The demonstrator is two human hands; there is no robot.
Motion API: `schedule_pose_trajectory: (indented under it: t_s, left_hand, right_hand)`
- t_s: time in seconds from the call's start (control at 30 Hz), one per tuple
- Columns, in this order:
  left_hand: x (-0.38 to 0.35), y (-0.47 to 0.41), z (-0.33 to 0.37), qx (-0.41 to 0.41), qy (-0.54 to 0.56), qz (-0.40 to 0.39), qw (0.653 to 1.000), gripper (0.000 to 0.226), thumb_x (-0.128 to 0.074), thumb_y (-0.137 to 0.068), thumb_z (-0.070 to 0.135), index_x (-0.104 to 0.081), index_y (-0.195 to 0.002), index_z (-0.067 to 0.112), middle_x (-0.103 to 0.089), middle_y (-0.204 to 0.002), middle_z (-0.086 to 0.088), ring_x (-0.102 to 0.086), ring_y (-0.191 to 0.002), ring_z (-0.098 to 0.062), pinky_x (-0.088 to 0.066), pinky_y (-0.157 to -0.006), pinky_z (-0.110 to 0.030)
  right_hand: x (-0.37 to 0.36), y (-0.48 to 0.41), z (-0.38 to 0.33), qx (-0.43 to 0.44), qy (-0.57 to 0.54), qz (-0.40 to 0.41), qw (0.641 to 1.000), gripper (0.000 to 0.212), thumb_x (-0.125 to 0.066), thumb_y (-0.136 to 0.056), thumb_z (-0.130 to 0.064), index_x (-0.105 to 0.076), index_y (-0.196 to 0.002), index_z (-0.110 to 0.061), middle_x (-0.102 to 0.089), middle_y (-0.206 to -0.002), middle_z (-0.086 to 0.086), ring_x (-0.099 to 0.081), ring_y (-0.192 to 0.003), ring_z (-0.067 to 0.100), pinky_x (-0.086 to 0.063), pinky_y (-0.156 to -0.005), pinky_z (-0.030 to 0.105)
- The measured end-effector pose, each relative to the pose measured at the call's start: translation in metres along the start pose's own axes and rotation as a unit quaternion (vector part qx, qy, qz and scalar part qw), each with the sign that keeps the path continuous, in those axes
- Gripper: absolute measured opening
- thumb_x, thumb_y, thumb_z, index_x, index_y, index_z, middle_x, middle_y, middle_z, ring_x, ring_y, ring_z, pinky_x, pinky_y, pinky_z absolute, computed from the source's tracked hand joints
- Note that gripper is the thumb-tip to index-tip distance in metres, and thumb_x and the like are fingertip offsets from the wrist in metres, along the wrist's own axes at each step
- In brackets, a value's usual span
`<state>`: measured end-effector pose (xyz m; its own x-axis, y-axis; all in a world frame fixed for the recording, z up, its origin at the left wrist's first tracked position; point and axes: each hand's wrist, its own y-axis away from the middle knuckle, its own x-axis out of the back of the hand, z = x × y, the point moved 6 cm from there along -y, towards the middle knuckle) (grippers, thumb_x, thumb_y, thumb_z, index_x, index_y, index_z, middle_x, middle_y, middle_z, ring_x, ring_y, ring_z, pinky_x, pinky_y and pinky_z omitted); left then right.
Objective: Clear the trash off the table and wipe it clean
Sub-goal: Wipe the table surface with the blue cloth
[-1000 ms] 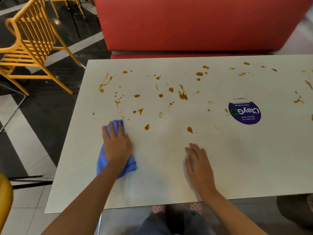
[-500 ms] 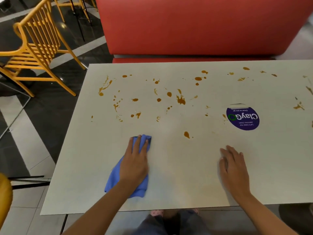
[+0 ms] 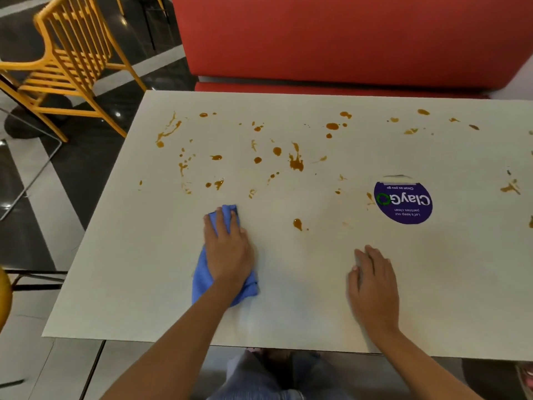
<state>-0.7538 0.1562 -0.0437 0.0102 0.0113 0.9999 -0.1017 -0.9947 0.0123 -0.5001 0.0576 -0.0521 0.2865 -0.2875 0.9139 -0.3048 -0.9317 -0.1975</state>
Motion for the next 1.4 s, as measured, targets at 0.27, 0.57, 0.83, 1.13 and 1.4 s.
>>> schedule_pose_trajectory:
  t_s: [0.27, 0.57, 0.83, 1.13, 1.4]
  left_hand:
    - [0.002, 0.047, 0.046, -0.114, 0.152, 0.055, 0.980, 0.047, -0.040, -0.088, 0.009, -0.035, -0.135, 0.004, -0.044, -0.136, -0.016, -0.043, -0.123, -0.041, -0.039, -0.103, -0.040]
    - [0.006, 0.016, -0.034, -0.014, 0.046, 0.069, 0.996, 0.037, -0.034, -0.083, -0.001, -0.051, -0.112, -0.018, -0.048, -0.120, -0.033, -0.046, -0.109, -0.049, -0.041, -0.091, -0.065]
    - [-0.003, -0.005, 0.050, 0.094, -0.025, -0.046, 0.994, 0.055, -0.004, -0.092, 0.012, -0.015, -0.144, -0.005, -0.015, -0.150, -0.024, -0.013, -0.137, -0.041, 0.000, -0.115, -0.051]
    - [-0.009, 0.024, 0.107, -0.059, 0.193, -0.028, 0.979, 0.052, -0.023, -0.090, 0.012, -0.038, -0.138, -0.001, -0.037, -0.144, -0.022, -0.029, -0.135, -0.043, -0.028, -0.111, -0.048]
    - [0.001, 0.046, 0.035, -0.026, 0.208, -0.028, 0.977, 0.064, -0.010, -0.092, 0.043, -0.024, -0.147, 0.014, -0.010, -0.155, -0.016, -0.007, -0.143, -0.034, -0.002, -0.113, -0.035]
  right_hand:
    - [-0.001, 0.001, 0.000, 0.011, 0.012, 0.000, 1.000, 0.045, -0.030, -0.092, -0.022, -0.060, -0.116, 0.001, -0.057, -0.124, 0.019, -0.051, -0.117, 0.033, -0.033, -0.106, 0.044]
    - [-0.001, 0.000, 0.001, 0.019, 0.036, 0.009, 0.999, 0.042, -0.032, -0.092, -0.020, -0.061, -0.115, 0.000, -0.059, -0.121, 0.019, -0.055, -0.113, 0.035, -0.039, -0.102, 0.047]
    - [-0.003, -0.001, 0.000, 0.016, 0.036, 0.001, 0.999, 0.042, -0.033, -0.091, -0.020, -0.061, -0.116, -0.002, -0.059, -0.123, 0.018, -0.055, -0.115, 0.034, -0.038, -0.103, 0.046]
    - [-0.001, 0.000, 0.002, 0.015, 0.027, 0.008, 0.999, 0.041, -0.034, -0.090, -0.019, -0.061, -0.115, 0.000, -0.060, -0.121, 0.020, -0.056, -0.112, 0.035, -0.039, -0.101, 0.047]
    - [-0.003, -0.001, 0.005, 0.021, 0.021, -0.031, 0.999, 0.045, -0.030, -0.092, -0.024, -0.061, -0.118, -0.002, -0.059, -0.124, 0.017, -0.054, -0.117, 0.033, -0.036, -0.102, 0.046]
